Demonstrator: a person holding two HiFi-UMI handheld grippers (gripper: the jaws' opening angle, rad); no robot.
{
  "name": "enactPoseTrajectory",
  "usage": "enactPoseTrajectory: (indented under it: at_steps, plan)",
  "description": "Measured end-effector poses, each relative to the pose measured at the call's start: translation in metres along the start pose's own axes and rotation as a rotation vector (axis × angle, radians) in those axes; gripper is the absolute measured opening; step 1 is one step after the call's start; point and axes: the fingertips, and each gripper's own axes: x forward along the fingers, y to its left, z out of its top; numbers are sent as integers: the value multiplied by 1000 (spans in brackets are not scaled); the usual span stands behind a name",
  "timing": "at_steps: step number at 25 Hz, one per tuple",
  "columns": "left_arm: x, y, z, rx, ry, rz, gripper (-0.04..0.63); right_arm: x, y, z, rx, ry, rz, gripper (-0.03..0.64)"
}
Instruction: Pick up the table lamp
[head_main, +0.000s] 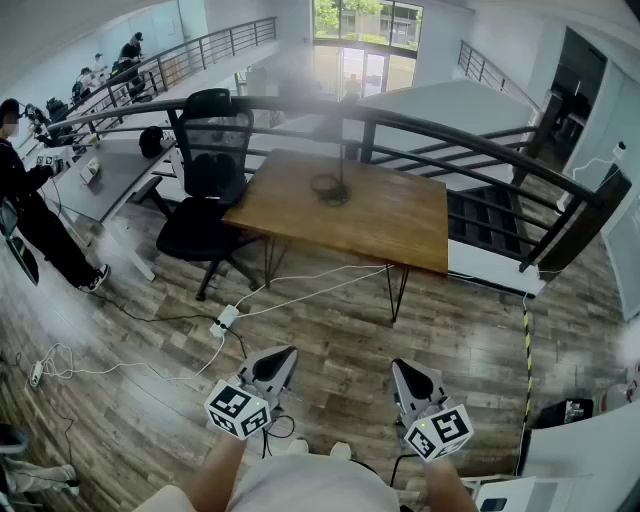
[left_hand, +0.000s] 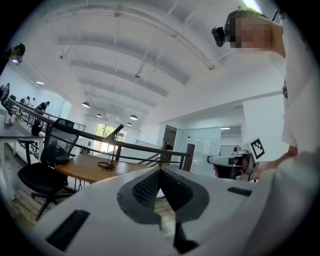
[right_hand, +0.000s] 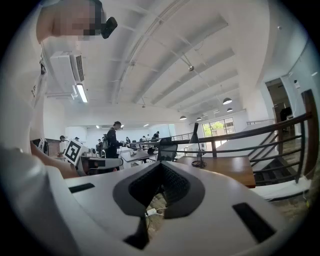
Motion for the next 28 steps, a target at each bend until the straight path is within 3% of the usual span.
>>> enactPoseTrajectory:
  at_steps: [14, 28]
  plan:
    - [-18, -1, 1, 17, -9, 1, 6, -11, 14, -2, 70, -36, -26, 17]
    - [-34, 31, -6, 20, -4, 33, 6, 20, 31, -10, 37, -15, -16, 17]
